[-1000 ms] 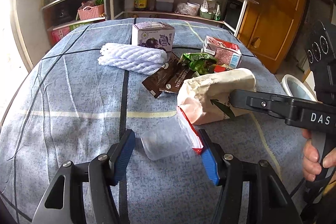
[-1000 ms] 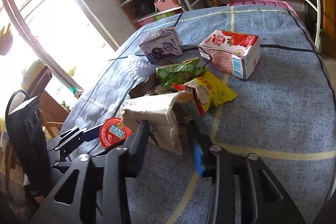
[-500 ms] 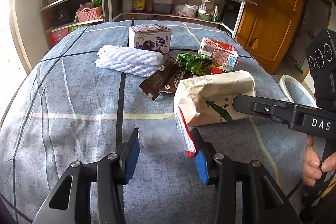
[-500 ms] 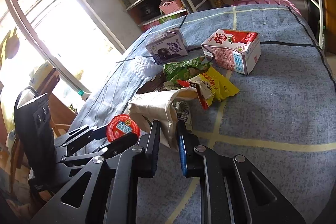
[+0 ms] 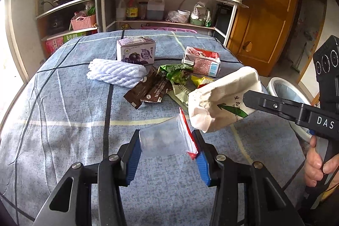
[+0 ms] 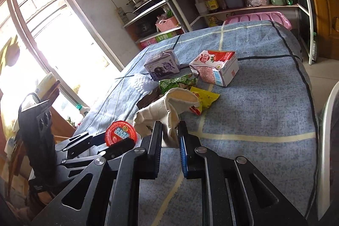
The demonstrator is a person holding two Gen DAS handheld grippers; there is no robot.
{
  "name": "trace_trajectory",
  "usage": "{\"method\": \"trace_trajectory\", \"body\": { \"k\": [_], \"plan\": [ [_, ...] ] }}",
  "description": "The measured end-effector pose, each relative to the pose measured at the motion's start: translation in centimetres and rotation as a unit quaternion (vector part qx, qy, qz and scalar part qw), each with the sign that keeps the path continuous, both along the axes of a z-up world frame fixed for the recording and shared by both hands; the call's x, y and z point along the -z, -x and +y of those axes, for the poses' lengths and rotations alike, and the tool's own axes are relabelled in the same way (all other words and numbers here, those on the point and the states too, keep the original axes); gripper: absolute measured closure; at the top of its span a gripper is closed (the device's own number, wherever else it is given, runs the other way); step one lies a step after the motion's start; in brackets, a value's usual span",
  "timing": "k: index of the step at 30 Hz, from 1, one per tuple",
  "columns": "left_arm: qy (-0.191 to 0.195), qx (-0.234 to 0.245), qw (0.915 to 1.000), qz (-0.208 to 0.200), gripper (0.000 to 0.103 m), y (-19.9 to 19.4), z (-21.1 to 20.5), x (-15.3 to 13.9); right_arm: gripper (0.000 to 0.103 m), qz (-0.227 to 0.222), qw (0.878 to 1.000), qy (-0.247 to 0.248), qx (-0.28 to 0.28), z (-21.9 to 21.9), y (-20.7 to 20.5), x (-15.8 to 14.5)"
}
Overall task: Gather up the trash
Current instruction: 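Carry both bags over the white bin and open both tools to drop them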
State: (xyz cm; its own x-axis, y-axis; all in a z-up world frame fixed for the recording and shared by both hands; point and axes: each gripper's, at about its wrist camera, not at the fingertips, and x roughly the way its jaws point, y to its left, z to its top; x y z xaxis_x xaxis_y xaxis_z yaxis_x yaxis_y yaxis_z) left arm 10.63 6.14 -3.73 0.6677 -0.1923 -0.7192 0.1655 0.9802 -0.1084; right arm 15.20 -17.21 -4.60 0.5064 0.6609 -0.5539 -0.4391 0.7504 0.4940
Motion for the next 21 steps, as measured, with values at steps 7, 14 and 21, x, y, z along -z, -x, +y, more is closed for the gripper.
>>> {"method": "trace_trajectory", "body": {
  "k": [7,14,21],
  "plan": [
    [0.003,0.018,0.9997,-0.014,0.056,0.4,-1.9,-1.4,0.087,-0.017,1.000,-0.008,0.024,-2.1,1.2,-1.1],
    [0.005,0.040,0.9988,-0.026,0.056,0.5,-4.3,-2.7,0.087,-0.029,0.998,-0.016,0.058,-5.4,2.9,-1.9],
    [0.010,0.062,0.9975,-0.032,0.056,0.3,-6.9,-3.5,0.088,-0.043,0.995,-0.019,0.088,-8.5,4.3,-3.0]
  ]
}}
